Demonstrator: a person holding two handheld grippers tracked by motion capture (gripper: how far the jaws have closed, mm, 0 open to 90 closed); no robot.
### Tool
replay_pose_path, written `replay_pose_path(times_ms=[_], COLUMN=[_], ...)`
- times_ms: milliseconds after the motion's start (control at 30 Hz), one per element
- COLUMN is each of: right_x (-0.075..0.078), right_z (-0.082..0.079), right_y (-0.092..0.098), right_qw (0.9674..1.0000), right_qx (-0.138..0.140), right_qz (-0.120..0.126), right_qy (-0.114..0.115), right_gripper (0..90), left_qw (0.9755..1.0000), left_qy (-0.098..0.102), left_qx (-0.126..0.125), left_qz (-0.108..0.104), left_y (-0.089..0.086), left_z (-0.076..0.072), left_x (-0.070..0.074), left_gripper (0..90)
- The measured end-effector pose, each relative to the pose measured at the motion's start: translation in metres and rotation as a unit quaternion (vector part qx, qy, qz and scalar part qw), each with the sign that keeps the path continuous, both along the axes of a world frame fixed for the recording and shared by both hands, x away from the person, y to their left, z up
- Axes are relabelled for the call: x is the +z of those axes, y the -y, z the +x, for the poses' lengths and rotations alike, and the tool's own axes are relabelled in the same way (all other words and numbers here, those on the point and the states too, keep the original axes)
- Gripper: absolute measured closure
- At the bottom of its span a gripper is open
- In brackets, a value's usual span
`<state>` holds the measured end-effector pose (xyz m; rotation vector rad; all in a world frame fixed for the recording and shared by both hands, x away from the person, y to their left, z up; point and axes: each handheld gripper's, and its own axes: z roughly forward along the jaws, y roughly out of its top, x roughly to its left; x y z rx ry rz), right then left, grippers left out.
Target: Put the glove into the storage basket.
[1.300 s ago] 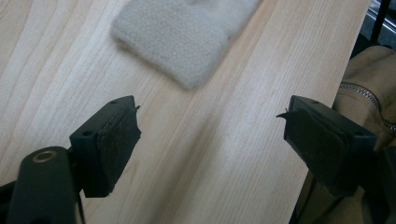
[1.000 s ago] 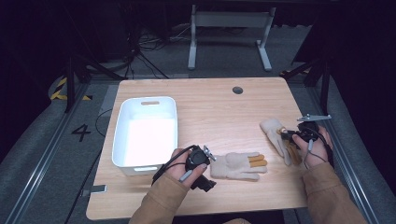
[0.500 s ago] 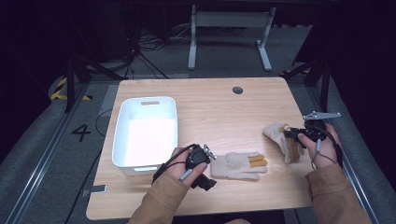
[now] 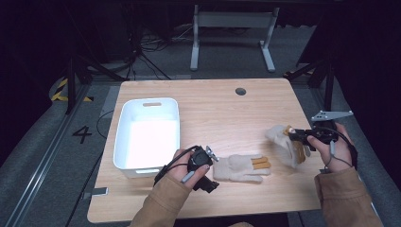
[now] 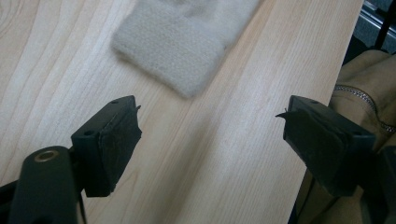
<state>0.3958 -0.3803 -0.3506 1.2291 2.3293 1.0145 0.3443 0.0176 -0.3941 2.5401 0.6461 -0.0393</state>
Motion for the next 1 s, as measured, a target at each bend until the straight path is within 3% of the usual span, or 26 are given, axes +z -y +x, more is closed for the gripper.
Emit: replay_pose_path(times_ms=[267,467,733,1000], right_x=[0.007,0.012,0.018,0.021], right_z=[-0.004,-0.008,-0.011,-0.011], right_y=[-0.006,-0.012,-0.019,-0.032], right_qw=[0.9982,0.9937,0.9852,0.9725], right_qx=[0.056,0.11,0.17,0.232], right_qz=[-0.016,-0.021,-0.019,-0.025], right_qy=[-0.009,-0.006,-0.004,-0.003], right_gripper=[73.5,73.5,73.6,73.5], left_qw=[1.0,1.0,1.0,1.0], left_qy=[0.0,-0.002,-0.003,-0.002], left_qx=[-0.003,-0.001,-0.001,0.001], left_qz=[-0.001,-0.002,-0.002,-0.003], left_y=[-0.001,-0.001,-0.003,-0.008], left_z=[0.0,-0.001,-0.003,-0.006], left_x=[0.001,0.001,0.0,0.0], left_gripper=[18.9,19.2,19.5,19.9])
